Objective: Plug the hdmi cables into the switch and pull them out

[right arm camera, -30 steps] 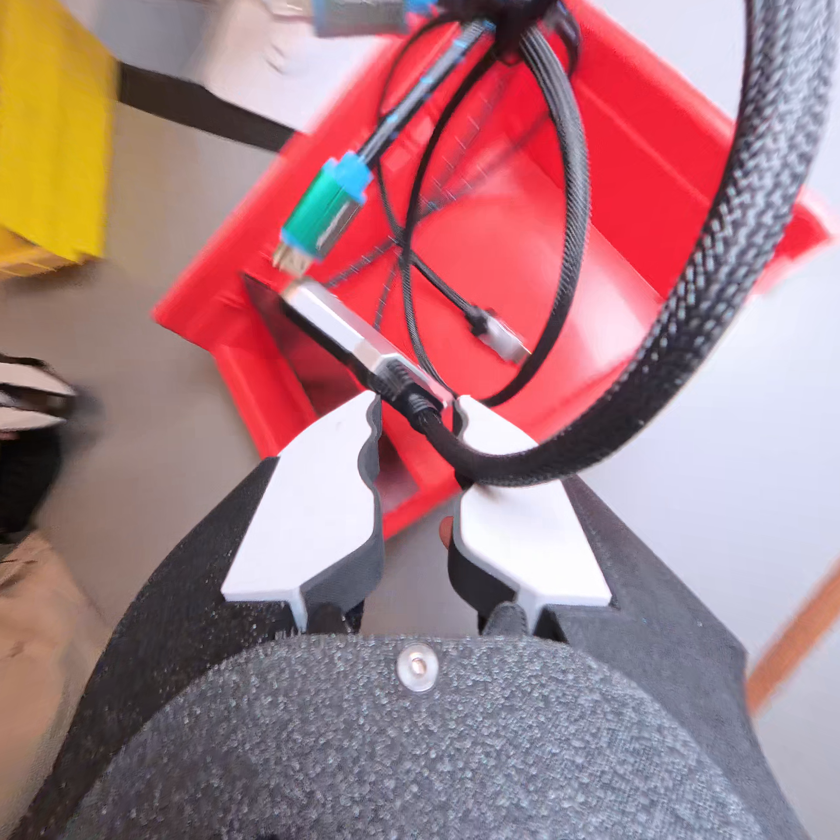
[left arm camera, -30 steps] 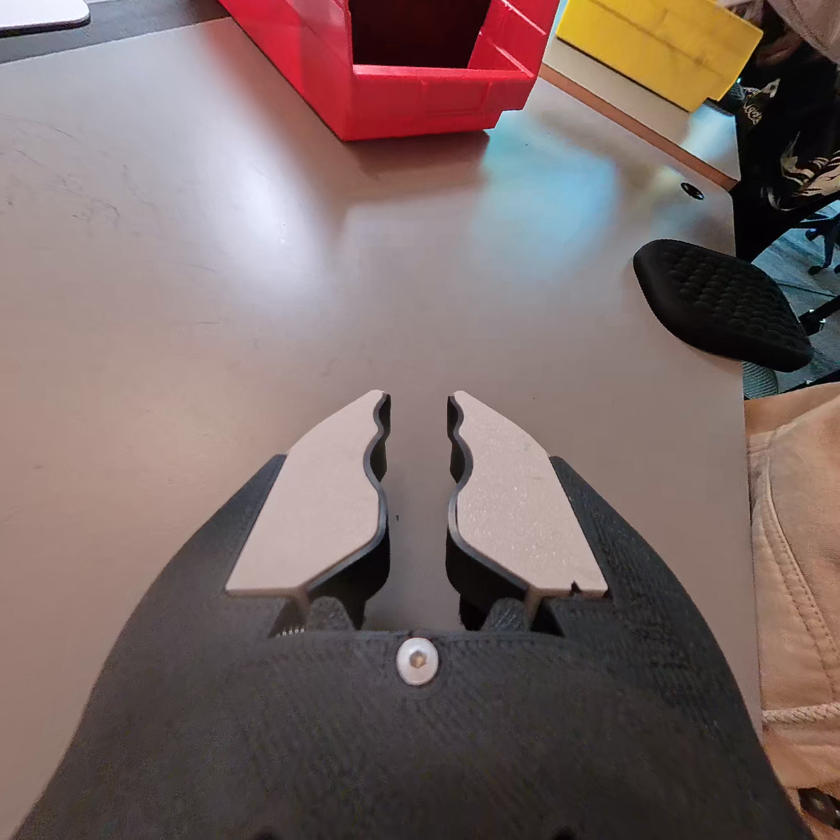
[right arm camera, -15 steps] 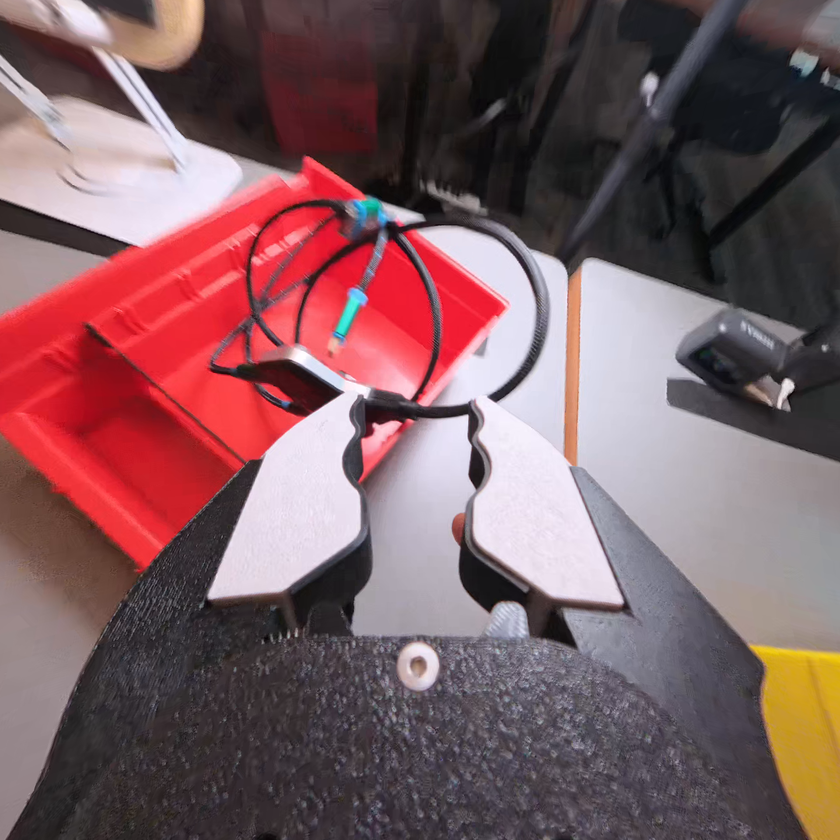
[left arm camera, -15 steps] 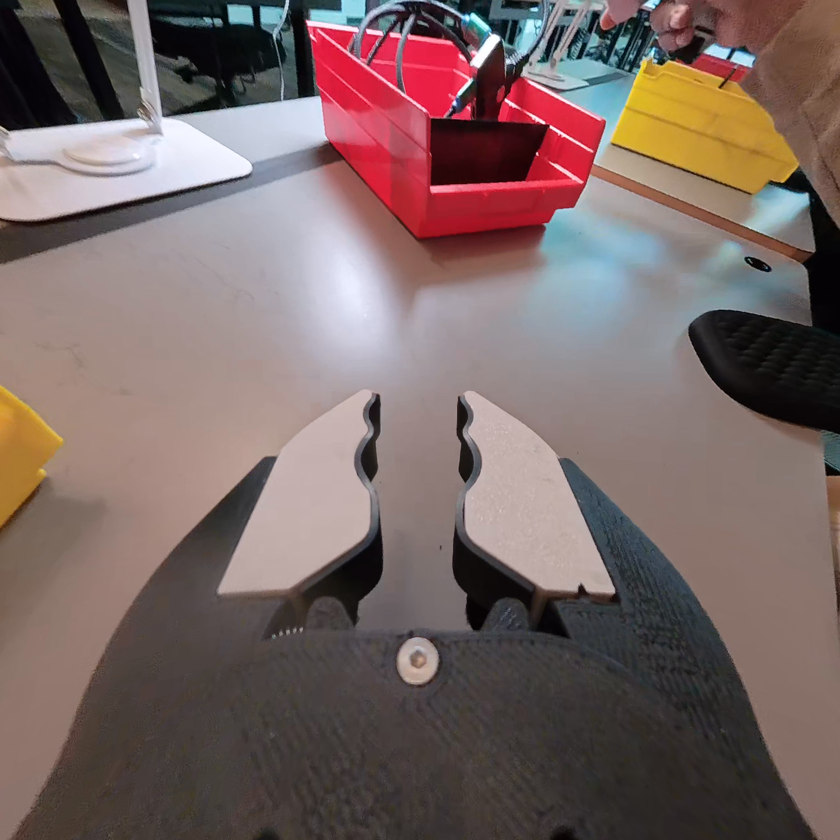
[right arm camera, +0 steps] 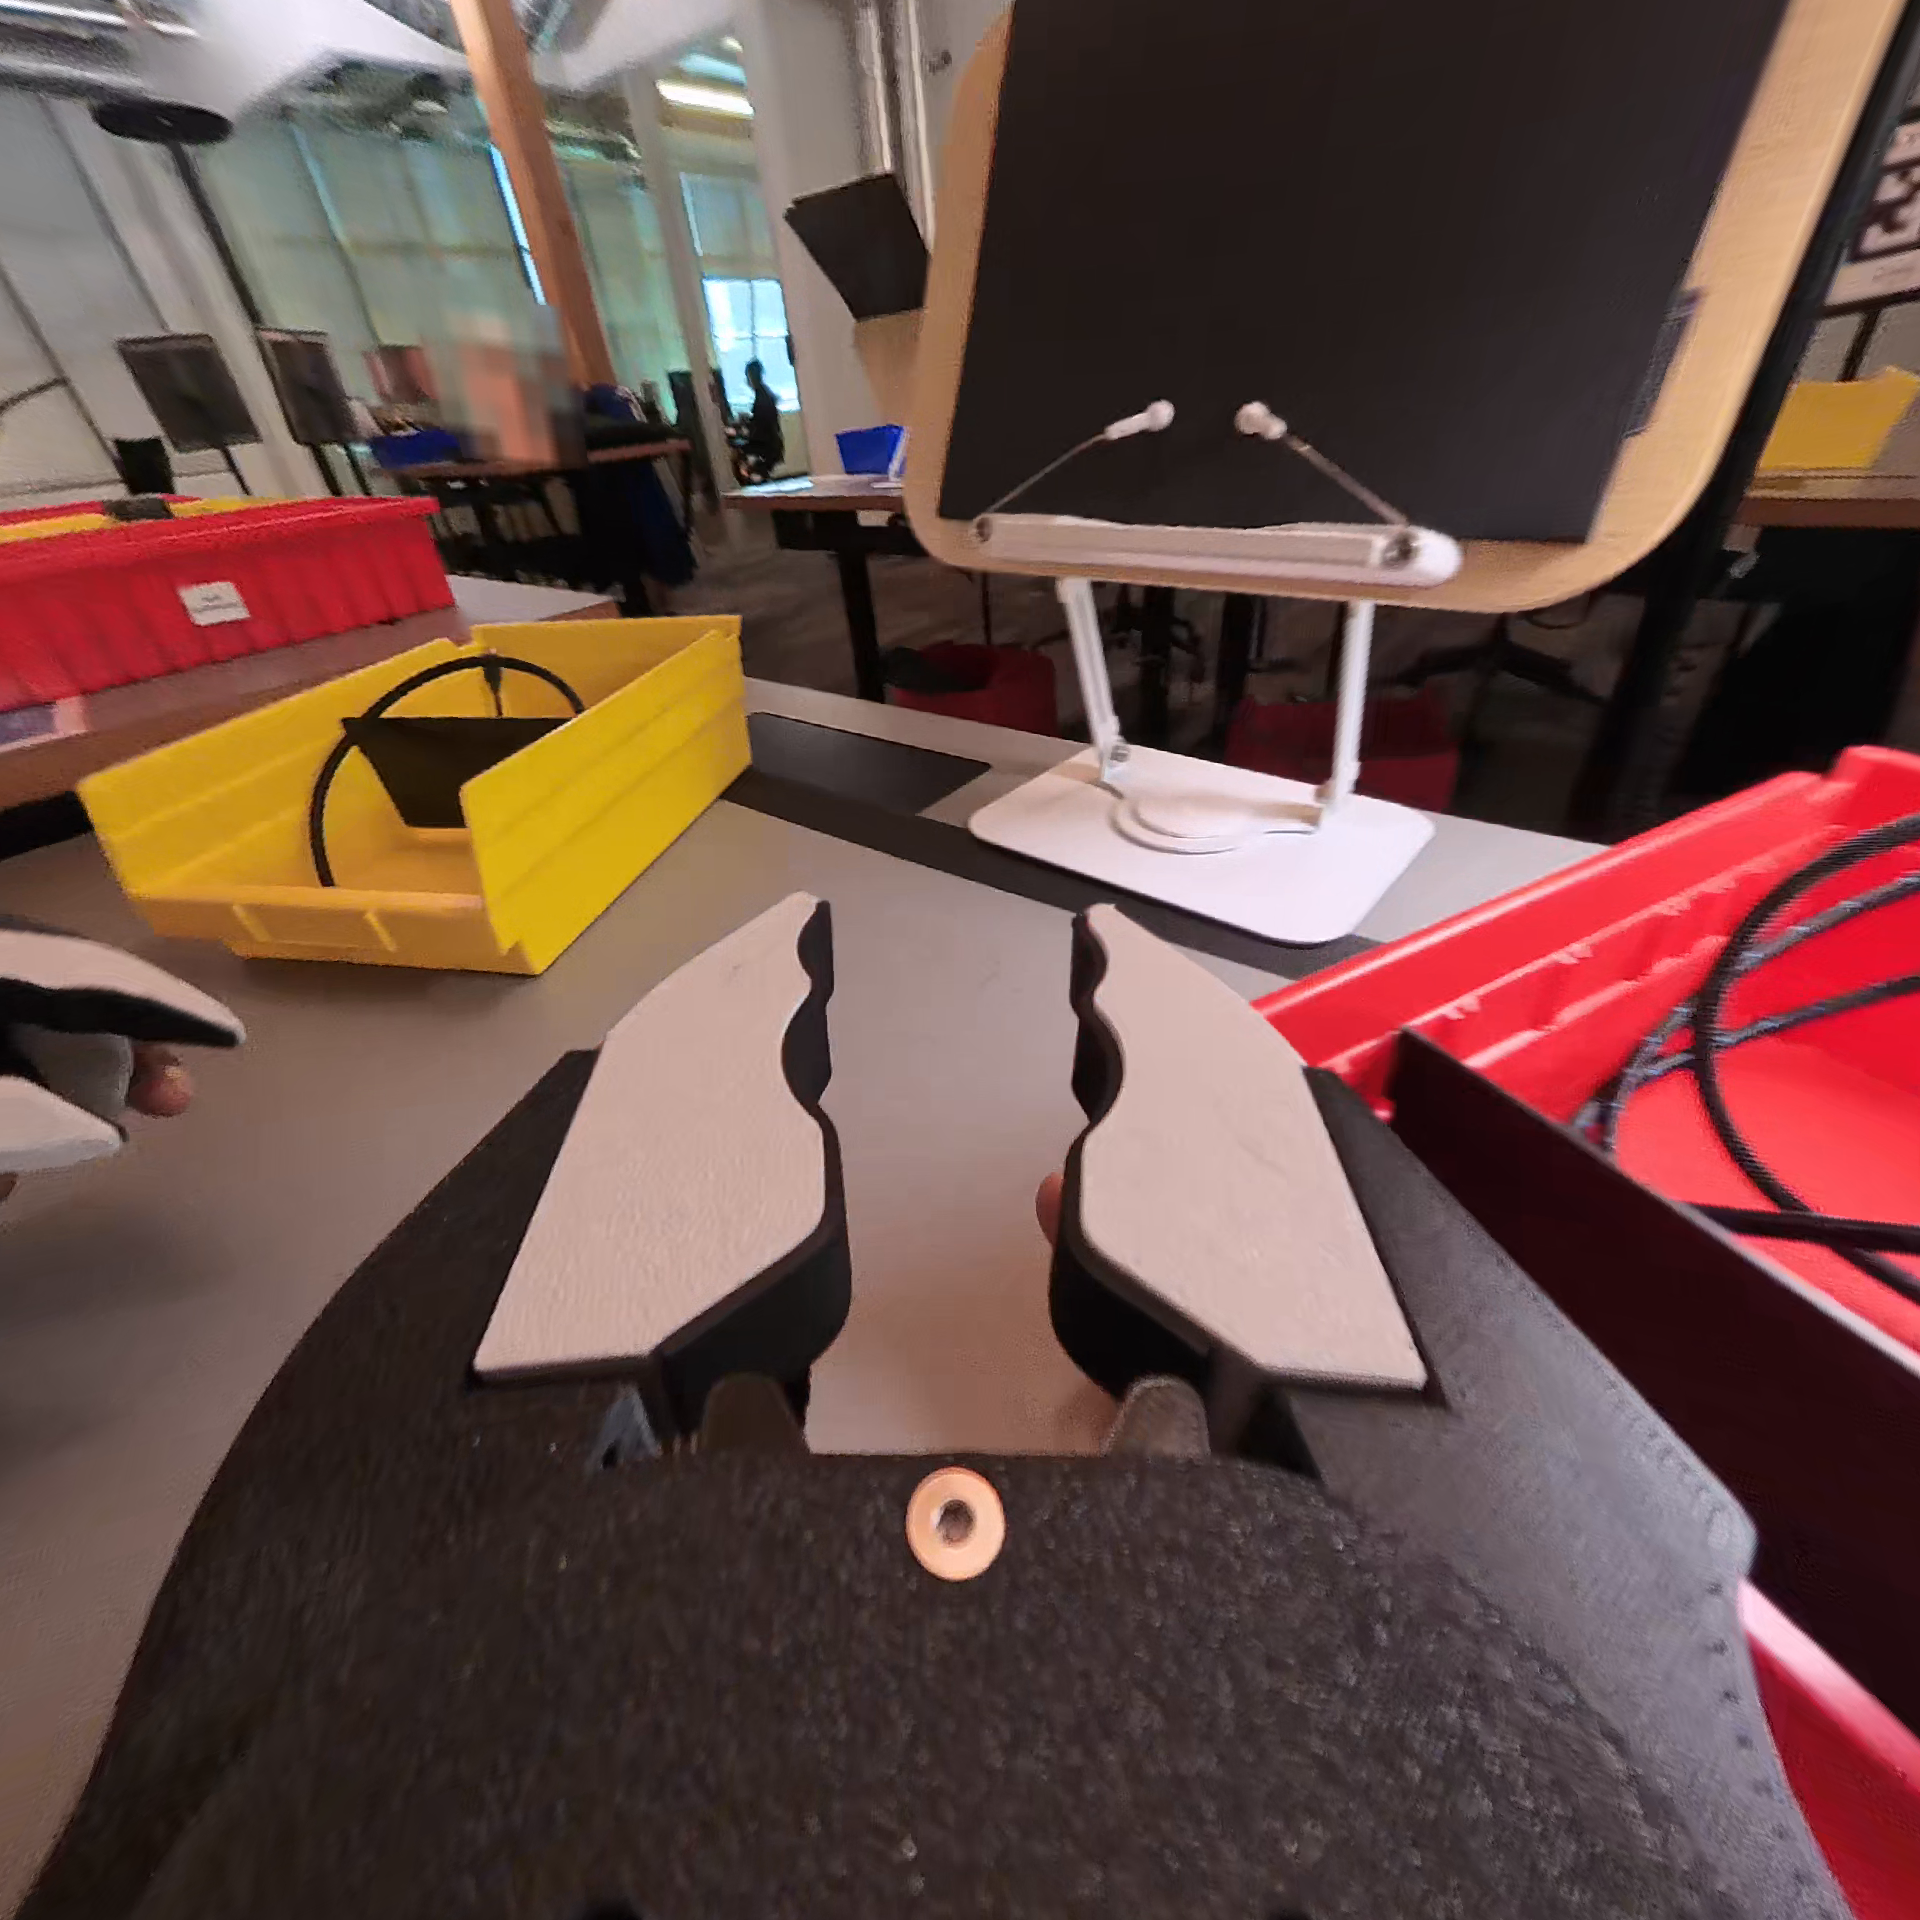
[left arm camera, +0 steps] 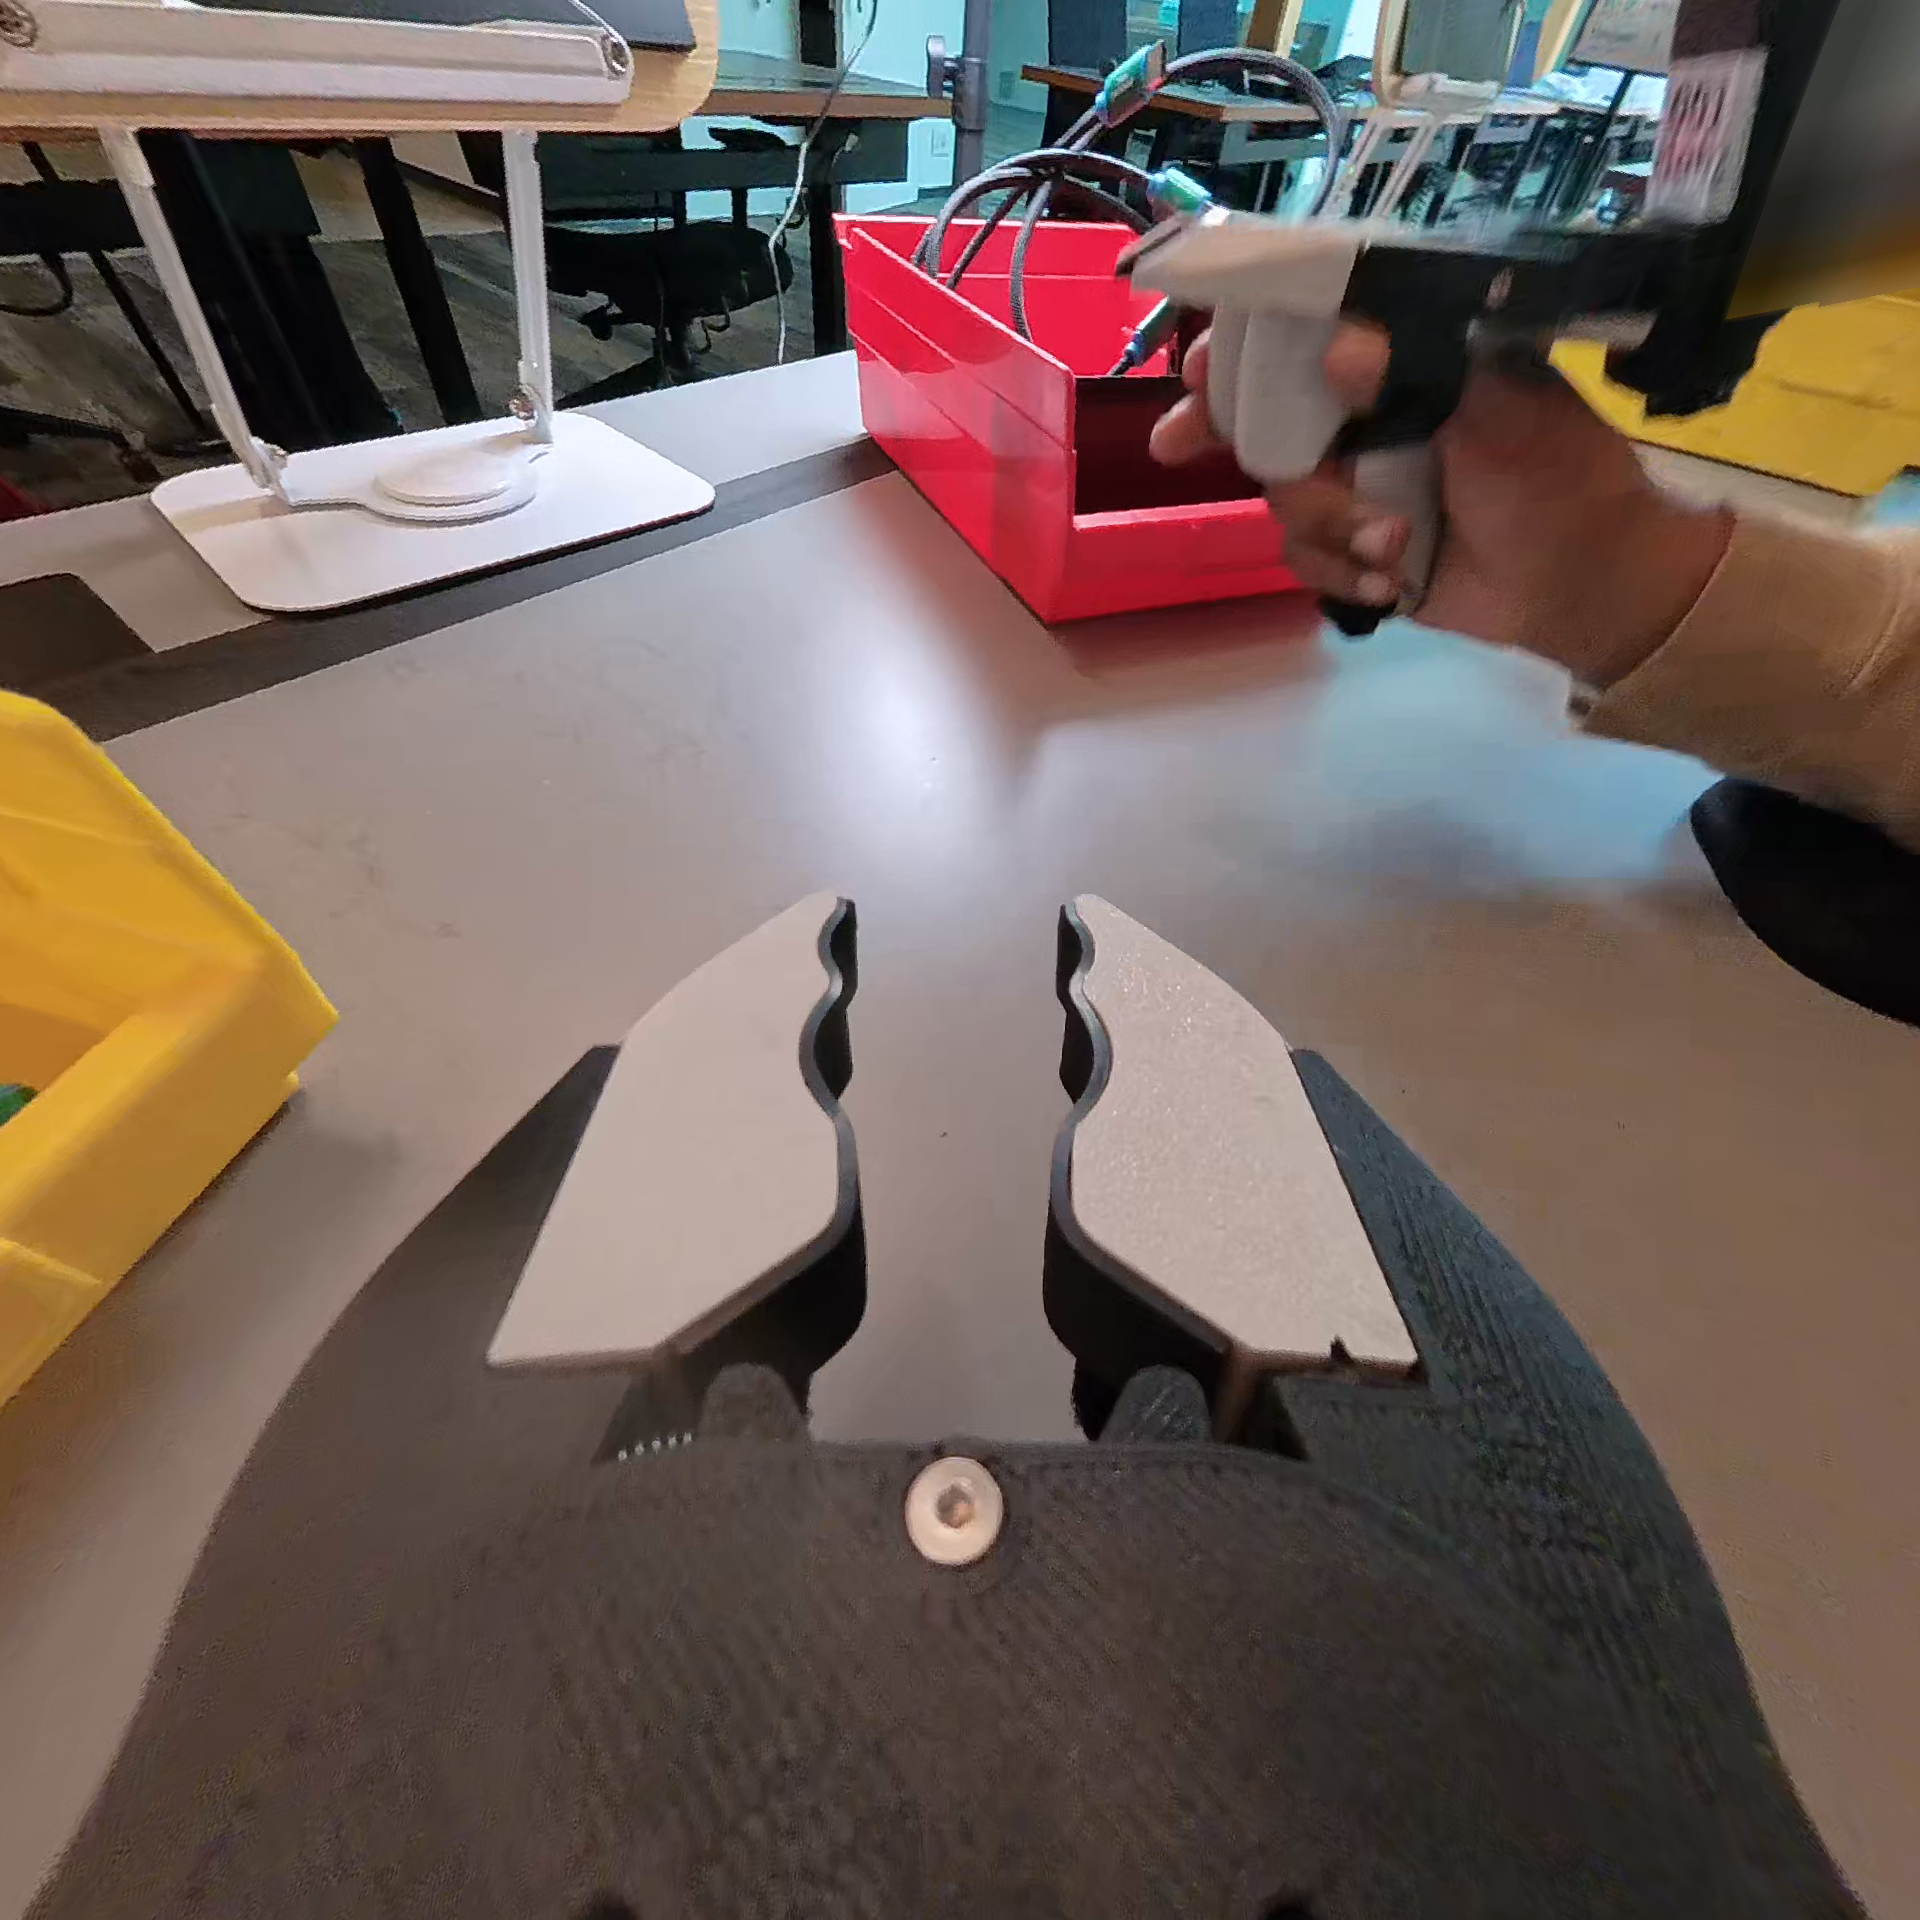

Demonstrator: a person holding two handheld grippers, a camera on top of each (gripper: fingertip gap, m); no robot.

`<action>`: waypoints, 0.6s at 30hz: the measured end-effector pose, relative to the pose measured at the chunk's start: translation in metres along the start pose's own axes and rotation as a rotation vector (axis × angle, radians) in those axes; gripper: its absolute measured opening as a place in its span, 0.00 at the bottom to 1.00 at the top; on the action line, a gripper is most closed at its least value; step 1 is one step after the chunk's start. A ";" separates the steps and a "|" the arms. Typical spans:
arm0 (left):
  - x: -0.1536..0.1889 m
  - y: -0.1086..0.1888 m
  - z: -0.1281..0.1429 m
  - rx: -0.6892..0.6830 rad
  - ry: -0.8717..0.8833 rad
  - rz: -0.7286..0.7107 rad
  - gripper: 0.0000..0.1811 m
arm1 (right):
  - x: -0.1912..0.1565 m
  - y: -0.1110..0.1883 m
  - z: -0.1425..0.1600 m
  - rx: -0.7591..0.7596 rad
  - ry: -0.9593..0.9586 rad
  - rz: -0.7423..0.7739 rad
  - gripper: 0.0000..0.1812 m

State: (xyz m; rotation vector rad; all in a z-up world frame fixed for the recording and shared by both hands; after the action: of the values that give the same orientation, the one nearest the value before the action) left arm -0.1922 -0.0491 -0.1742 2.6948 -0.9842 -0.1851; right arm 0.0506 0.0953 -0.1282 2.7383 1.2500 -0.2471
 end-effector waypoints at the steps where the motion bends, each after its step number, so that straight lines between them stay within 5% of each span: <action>1: -0.002 0.001 0.000 0.004 0.004 -0.008 0.21 | -0.005 -0.006 0.012 0.007 0.011 -0.023 0.24; 8: -0.024 0.016 -0.009 0.053 0.008 -0.110 0.21 | -0.014 -0.007 0.038 -0.032 0.031 -0.108 0.21; 18: -0.125 0.084 -0.065 0.056 0.054 -0.339 0.22 | -0.003 0.003 0.029 0.010 0.007 -0.096 0.20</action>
State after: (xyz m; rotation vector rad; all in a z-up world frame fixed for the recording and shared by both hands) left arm -0.3256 -0.0165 -0.0843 2.8842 -0.5186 -0.1504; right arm 0.0481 0.0862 -0.1563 2.6927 1.3874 -0.2539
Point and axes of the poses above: each gripper's, where its closed fingertips meet, y back along the fingers, z out of its underside, x = y × z across the jaws, the point moved 6 cm from there along y, back along the fingers, and after that the axes turned 7 degrees about -y, right-handed, at the moved point
